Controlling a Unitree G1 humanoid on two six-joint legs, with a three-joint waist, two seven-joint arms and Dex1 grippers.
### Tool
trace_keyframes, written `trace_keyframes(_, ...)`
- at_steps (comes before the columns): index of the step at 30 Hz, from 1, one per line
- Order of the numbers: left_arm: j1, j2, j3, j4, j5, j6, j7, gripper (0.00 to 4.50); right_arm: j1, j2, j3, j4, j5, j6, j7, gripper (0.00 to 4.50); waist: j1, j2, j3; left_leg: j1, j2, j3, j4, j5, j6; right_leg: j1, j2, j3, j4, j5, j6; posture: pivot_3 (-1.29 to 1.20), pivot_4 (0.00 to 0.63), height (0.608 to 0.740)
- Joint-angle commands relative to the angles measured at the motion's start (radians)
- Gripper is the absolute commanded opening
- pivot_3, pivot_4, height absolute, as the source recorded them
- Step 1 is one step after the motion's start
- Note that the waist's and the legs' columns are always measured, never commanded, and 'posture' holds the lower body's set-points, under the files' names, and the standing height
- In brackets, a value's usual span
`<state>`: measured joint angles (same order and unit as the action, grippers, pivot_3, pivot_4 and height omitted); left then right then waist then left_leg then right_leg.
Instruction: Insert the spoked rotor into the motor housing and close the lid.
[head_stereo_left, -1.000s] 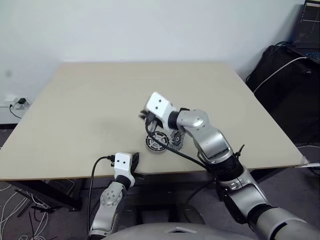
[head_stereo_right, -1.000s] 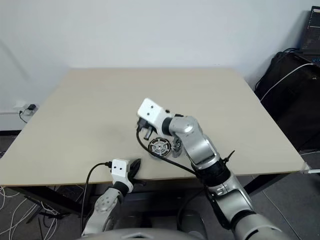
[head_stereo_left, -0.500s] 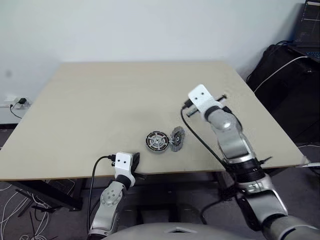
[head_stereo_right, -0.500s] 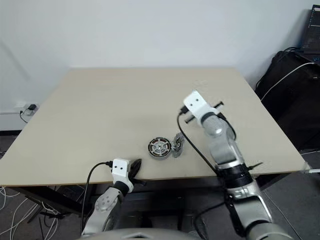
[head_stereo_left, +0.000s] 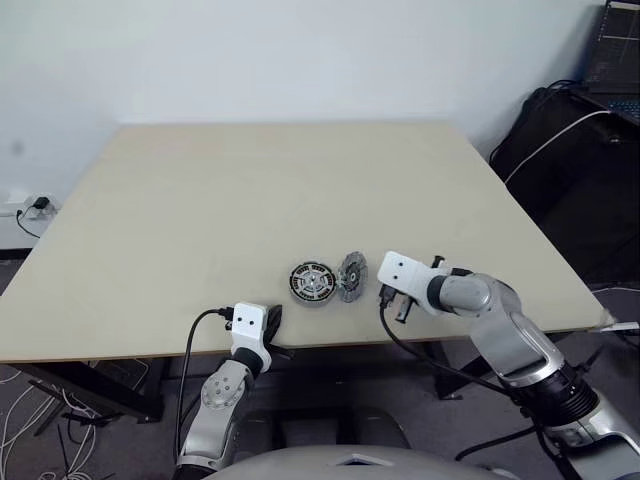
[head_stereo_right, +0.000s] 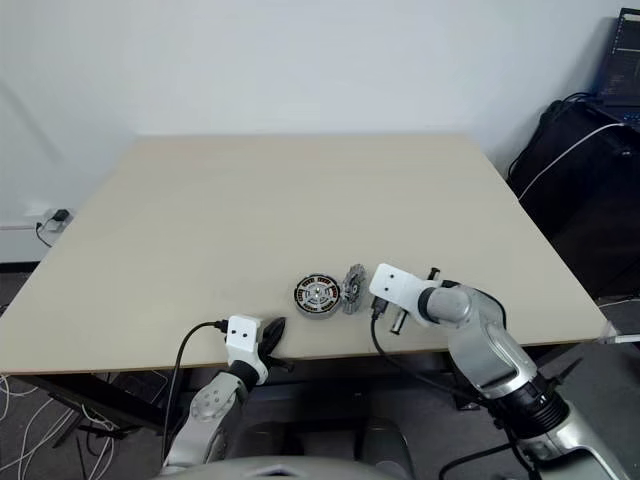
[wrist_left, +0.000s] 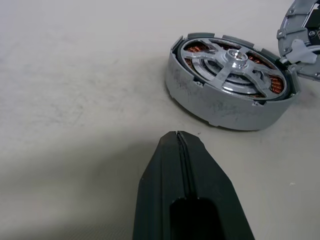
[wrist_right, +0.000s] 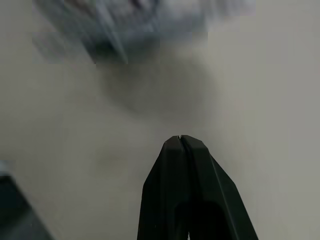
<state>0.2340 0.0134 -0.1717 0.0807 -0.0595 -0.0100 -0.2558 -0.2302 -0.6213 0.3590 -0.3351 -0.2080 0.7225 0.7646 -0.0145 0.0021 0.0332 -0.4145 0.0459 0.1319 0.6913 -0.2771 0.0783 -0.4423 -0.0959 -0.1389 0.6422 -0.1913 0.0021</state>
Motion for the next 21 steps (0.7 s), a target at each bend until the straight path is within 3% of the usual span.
trace_keyframes(1, -0.012, 0.003, -0.009, -0.039, -0.001, -0.007, -0.006, 0.0, -0.012, 0.009, -0.044, -0.034, 0.055, -0.022, 0.013, 0.03, 0.005, 0.0, 0.001, 0.0, 0.0, 0.0, 0.0, 0.0, 0.0, 0.0, 0.0, 0.0, 0.0, 0.0, 0.0, 0.0, 0.0, 0.74)
trace_keyframes(21, -0.011, 0.011, -0.003, -0.045, 0.001, -0.008, -0.002, 0.0, -0.062, 0.131, -0.068, 0.074, 0.266, -0.09, 0.034, 0.03, 0.004, -0.001, 0.001, -0.001, 0.0, 0.0, 0.0, 0.0, 0.001, 0.0, 0.0, -0.001, -0.002, 0.0, 0.0, 0.0, 0.0, 0.74)
